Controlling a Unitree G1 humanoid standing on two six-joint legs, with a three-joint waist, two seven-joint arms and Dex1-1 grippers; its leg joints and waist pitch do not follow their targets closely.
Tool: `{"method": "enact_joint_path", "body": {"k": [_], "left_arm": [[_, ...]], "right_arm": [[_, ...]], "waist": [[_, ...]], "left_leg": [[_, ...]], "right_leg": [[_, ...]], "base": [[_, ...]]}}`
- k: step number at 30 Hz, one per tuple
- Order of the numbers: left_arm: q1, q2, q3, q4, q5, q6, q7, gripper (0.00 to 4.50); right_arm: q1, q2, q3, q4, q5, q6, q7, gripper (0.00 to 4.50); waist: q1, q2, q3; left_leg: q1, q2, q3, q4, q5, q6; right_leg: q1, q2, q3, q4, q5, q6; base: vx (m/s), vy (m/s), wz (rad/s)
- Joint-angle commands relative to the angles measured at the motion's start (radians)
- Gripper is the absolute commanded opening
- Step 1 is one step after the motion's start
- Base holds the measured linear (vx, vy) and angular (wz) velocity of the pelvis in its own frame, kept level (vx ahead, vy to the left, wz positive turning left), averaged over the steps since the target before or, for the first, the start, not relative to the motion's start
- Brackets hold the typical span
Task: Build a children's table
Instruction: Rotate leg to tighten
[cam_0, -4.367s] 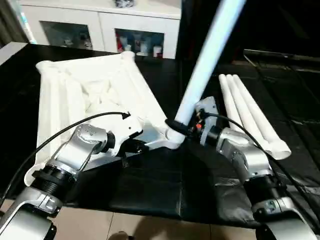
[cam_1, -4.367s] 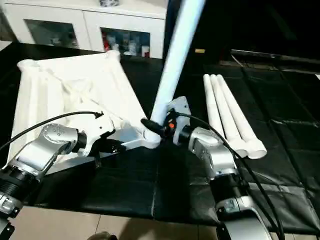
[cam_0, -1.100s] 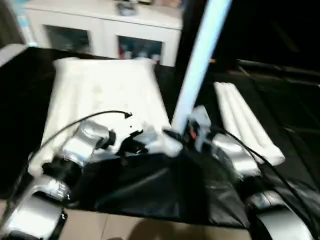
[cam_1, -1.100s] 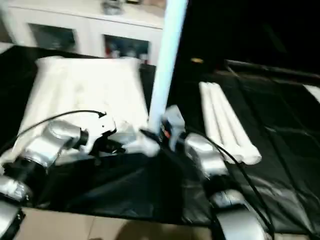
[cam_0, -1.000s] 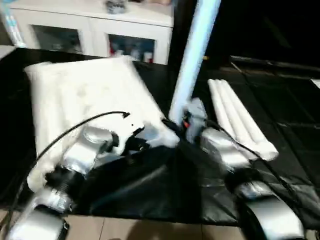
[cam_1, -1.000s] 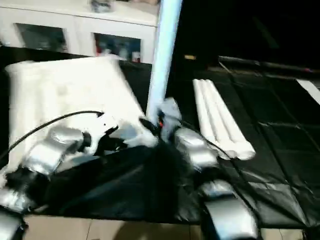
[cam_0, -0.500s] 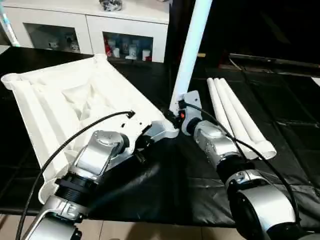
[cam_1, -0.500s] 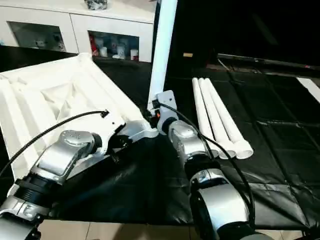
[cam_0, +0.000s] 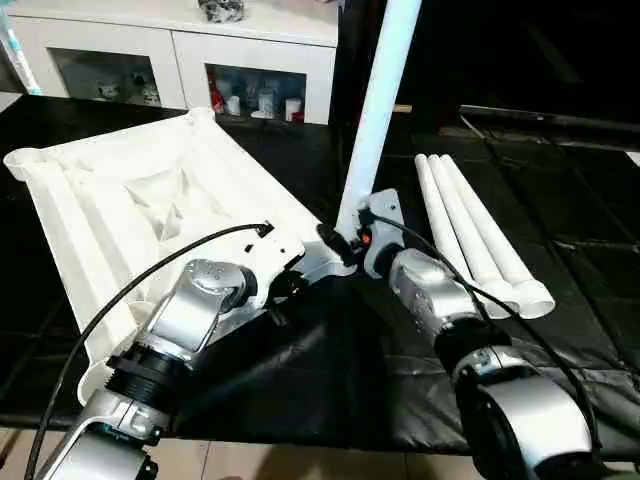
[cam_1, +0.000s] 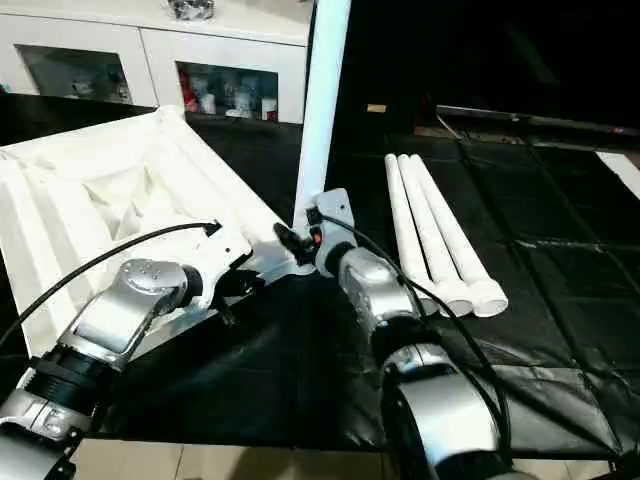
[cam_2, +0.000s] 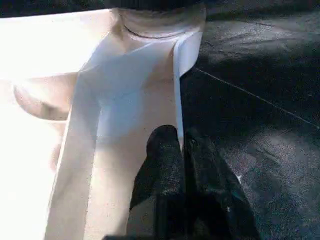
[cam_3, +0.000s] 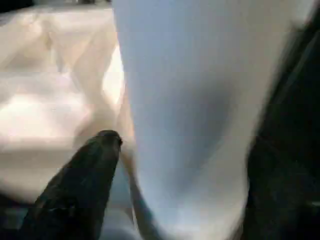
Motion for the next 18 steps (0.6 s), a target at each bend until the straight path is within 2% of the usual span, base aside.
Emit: {"method": "enact_joint_path", "body": {"k": [1, 3, 4, 8, 11, 12, 13, 14, 15, 18], "left_arm": [[-0.019, 0.008, -0.014, 0.022, -0.013, -0.075, -0.035, 0.0], [-0.02, 0.017, -0.018, 0.034, -0.014, -0.093, -0.055, 0.0], [-0.02, 0.026, -0.022, 0.045, -0.012, -0.114, -0.072, 0.0], [-0.017, 0.036, -0.023, 0.054, -0.021, -0.146, -0.105, 0.0], [-0.017, 0.042, -0.025, 0.063, -0.022, -0.161, -0.119, 0.0], [-0.018, 0.053, -0.029, 0.083, -0.023, -0.193, -0.145, 0.0], [-0.018, 0.054, -0.029, 0.085, -0.023, -0.195, -0.147, 0.0], [-0.019, 0.057, -0.03, 0.092, -0.023, -0.208, -0.155, 0.0], [-0.019, 0.066, -0.033, 0.1, -0.024, -0.23, -0.178, 0.0], [-0.019, 0.079, -0.034, 0.115, -0.027, -0.264, -0.216, 0.0]], "right_arm": [[0.055, -0.01, 0.031, 0.009, -0.009, 0.027, 0.083, 3.97], [0.071, -0.029, 0.03, -0.011, -0.005, 0.025, 0.108, 4.2], [0.085, -0.047, 0.023, -0.032, 0.003, 0.023, 0.13, 4.26], [0.115, -0.078, 0.012, -0.094, 0.032, 0.02, 0.206, 4.46], [0.13, -0.093, 0.017, -0.13, 0.039, 0.023, 0.251, 4.46], [0.158, -0.133, 0.032, -0.202, 0.05, 0.031, 0.334, 4.46], [0.161, -0.137, 0.033, -0.208, 0.051, 0.032, 0.341, 4.46], [0.167, -0.149, 0.038, -0.227, 0.053, 0.036, 0.364, 4.46], [0.175, -0.178, 0.046, -0.257, 0.052, 0.035, 0.403, 4.46], [0.185, -0.231, 0.056, -0.31, 0.052, 0.041, 0.467, 4.46]], "waist": [[0.006, 0.014, -0.05], [0.006, 0.016, -0.05], [0.007, 0.023, -0.049], [0.011, 0.022, -0.051], [0.015, 0.022, -0.052], [0.016, 0.021, -0.05], [0.023, 0.021, -0.05], [0.024, 0.021, -0.051], [0.024, 0.016, -0.051], [0.028, 0.016, -0.05]], "left_leg": [[0.011, 0.054, -0.018, -0.07, -0.275, -0.01], [0.011, 0.052, -0.017, -0.068, -0.243, 0.007], [0.01, 0.054, -0.017, -0.068, -0.233, 0.012], [0.012, 0.055, -0.014, -0.063, -0.193, 0.036], [0.013, 0.056, -0.013, -0.062, -0.181, 0.042], [0.011, 0.054, -0.013, -0.063, -0.182, 0.046], [0.015, 0.056, -0.012, -0.061, -0.179, 0.051], [0.015, 0.055, -0.012, -0.061, -0.176, 0.053], [0.013, 0.056, -0.012, -0.062, -0.174, 0.054], [0.012, 0.054, -0.012, -0.06, -0.17, 0.056]], "right_leg": [[0.028, -0.079, 0.038, -0.083, -0.109, -0.22], [0.03, -0.076, 0.037, -0.078, -0.072, -0.233], [0.03, -0.078, 0.038, -0.077, -0.065, -0.24], [0.035, -0.076, 0.035, -0.073, -0.002, -0.256], [0.036, -0.077, 0.034, -0.071, 0.009, -0.265], [0.037, -0.076, 0.034, -0.073, 0.006, -0.263], [0.037, -0.075, 0.034, -0.074, 0.01, -0.253], [0.037, -0.075, 0.034, -0.072, 0.016, -0.255], [0.037, -0.076, 0.034, -0.072, 0.016, -0.257], [0.039, -0.077, 0.032, -0.073, 0.001, -0.256]], "base": [[0.0, 0.0, 0.0], [0.0, 0.0, 0.0], [0.0, 0.0, 0.0], [0.0, 0.0, 0.0], [0.0, 0.0, 0.0], [0.0, 0.0, 0.0], [0.0, 0.0, 0.0], [0.0, 0.0, 0.0], [0.0, 0.0, 0.0], [0.0, 0.0, 0.0]]}}
